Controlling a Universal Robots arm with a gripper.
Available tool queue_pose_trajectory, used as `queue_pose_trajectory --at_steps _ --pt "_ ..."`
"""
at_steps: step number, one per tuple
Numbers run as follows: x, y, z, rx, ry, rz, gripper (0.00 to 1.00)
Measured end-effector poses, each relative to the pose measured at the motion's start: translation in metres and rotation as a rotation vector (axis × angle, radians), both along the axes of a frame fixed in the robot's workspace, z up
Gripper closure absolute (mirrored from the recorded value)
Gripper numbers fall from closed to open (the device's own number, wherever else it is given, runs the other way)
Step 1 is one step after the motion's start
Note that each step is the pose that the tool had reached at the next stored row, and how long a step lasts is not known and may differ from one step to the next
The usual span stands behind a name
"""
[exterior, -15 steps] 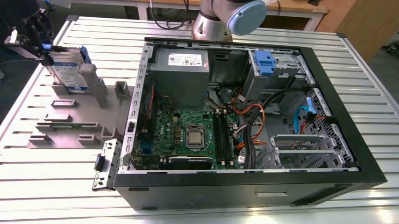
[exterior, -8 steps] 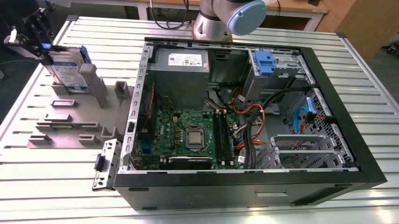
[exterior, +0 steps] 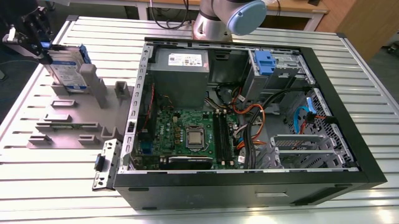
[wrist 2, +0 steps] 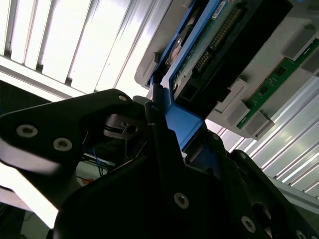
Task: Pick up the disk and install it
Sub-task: 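Pick up the disk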
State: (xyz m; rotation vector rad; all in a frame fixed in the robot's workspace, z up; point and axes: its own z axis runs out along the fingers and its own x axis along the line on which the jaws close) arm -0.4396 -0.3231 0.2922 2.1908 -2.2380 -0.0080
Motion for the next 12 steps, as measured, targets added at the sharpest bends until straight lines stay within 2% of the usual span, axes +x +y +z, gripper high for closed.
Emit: queue_pose_trajectory --at_steps 12 --pt "0.0000 0.0000 0.0022 -0.0010 -0.0001 0.000 0.64"
